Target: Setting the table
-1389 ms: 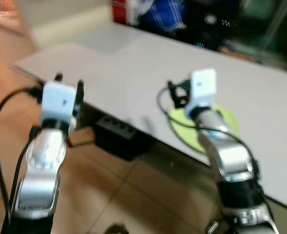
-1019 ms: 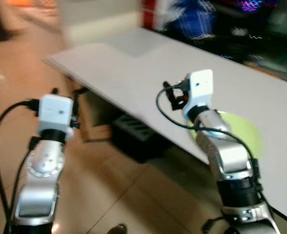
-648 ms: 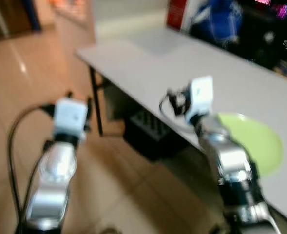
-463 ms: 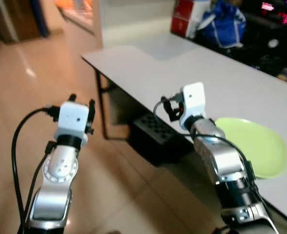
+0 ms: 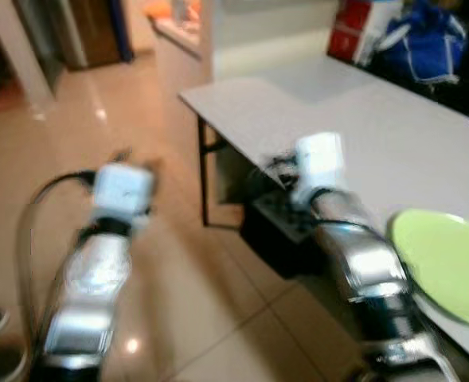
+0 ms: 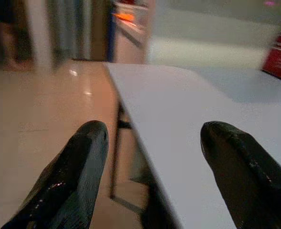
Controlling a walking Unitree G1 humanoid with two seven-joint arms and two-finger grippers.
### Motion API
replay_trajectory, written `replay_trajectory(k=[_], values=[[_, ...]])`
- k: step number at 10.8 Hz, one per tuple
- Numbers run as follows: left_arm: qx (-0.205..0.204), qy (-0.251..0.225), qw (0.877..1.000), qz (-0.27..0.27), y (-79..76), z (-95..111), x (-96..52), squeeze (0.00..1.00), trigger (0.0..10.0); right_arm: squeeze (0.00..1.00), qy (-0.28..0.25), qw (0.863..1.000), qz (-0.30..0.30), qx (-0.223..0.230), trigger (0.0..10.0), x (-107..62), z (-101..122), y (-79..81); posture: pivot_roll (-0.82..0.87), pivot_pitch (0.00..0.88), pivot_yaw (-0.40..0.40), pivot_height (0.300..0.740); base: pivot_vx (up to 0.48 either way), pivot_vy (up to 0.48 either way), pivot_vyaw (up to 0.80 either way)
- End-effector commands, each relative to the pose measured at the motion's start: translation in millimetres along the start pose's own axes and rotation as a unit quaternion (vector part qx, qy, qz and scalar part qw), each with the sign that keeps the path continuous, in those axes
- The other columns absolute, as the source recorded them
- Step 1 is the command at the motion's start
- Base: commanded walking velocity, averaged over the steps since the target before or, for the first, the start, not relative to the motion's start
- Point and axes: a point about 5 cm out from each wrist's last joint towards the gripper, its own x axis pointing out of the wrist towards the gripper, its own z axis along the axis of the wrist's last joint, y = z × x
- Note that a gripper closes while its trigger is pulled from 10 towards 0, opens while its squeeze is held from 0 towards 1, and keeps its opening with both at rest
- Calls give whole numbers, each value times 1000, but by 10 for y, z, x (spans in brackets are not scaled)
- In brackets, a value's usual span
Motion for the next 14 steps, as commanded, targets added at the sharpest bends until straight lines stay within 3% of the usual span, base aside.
replay_trajectory(k=[1, 4, 6, 14], values=[[-7, -5, 1000, -14, -99, 32, -7, 0, 10000, 0, 8, 1000, -14, -9, 10000, -57, -40, -105, 10, 0, -33, 740, 368, 0, 0], [-9, -3, 1000, -7, -87, 31, -27, 0, 10000, 0, -2, 1000, 8, -13, 10000, -51, -17, -47, 15, 0, -30, 740, 373, 0, 0], [-12, -7, 1000, 1, -75, 93, -51, 0, 10000, 0, -7, 1000, 15, 11, 10000, -84, -50, -37, 46, 0, -75, 740, 386, 0, 0], [11, -9, 1000, -3, -11, 119, -92, 0, 10000, 0, -23, 999, 26, 40, 10000, -73, -45, 42, 75, 0, -75, 740, 382, 0, 767]])
